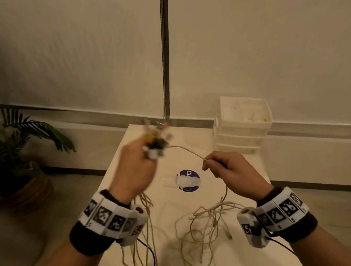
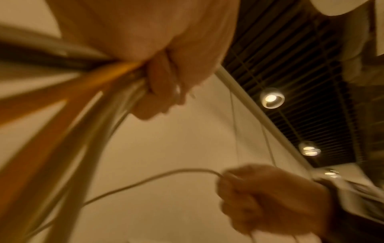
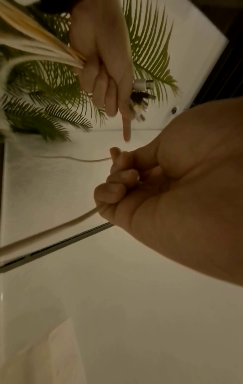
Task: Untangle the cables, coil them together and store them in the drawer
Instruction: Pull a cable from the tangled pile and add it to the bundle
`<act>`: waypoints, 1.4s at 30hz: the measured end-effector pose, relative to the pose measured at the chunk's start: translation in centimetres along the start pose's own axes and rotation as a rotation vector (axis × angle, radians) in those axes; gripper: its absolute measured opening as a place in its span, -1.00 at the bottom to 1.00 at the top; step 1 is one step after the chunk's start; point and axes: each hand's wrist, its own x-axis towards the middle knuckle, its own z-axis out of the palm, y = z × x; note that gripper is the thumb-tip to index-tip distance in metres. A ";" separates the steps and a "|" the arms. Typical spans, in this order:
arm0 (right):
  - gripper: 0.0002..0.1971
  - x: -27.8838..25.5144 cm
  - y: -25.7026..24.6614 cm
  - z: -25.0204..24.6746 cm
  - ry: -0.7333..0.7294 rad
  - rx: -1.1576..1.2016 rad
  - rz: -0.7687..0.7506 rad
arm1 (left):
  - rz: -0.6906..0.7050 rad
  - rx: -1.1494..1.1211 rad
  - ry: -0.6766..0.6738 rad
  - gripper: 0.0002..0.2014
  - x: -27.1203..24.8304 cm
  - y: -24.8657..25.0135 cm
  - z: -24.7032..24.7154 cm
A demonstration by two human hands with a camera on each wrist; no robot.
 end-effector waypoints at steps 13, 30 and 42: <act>-0.68 -0.7 -1.8 1.1 0.042 0.211 -0.054 | 0.027 0.047 -0.294 -0.67 -1.1 1.9 4.3; -0.75 -1.7 2.2 3.0 0.025 0.388 0.159 | -0.187 0.038 0.222 -0.77 0.7 -1.1 -1.7; -0.73 0.2 -0.1 1.9 0.025 0.414 0.073 | -0.018 0.232 -0.346 -0.68 -0.6 1.7 5.2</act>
